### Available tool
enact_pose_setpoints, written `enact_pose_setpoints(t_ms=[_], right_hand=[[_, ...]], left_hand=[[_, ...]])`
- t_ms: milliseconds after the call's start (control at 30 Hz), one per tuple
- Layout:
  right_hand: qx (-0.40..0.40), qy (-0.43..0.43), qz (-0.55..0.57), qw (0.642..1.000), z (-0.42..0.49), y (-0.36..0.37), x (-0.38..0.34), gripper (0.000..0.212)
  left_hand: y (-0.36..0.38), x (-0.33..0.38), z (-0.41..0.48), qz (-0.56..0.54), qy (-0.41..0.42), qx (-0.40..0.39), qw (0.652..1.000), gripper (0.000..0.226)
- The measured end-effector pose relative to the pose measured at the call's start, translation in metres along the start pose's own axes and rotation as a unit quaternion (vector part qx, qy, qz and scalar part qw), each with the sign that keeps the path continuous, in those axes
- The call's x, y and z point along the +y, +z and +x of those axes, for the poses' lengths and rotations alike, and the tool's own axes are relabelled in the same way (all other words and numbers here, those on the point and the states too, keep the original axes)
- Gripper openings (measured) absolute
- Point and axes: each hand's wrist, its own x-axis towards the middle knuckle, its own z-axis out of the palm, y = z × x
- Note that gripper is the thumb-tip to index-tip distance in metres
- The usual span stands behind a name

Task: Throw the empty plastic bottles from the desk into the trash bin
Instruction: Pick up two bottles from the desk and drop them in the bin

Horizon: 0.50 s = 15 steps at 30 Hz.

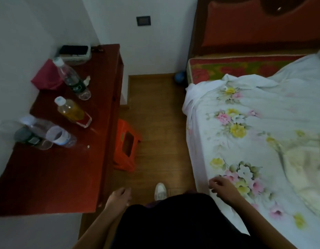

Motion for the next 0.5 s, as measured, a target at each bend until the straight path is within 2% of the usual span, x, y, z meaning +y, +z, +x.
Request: enact_pose_setpoints(t_ms=[100,300,500], right_hand=[[0.017,0.027,0.029,0.999,0.02,-0.024,-0.008,0.008],[0.003,0.043,0.031,0.999,0.088,-0.064,-0.049,0.009],[-0.067,-0.016,-0.049,0.996,0.191,-0.094,-0.138,0.013]], left_hand=[[-0.009,0.069,0.026,0.009,0.042,0.0,0.999,0.037],[-0.026,0.161,0.075,-0.006,0.067,0.005,0.998,0.034],[-0.043,0.185,0.109,-0.09,-0.028,0.065,0.993,0.031]])
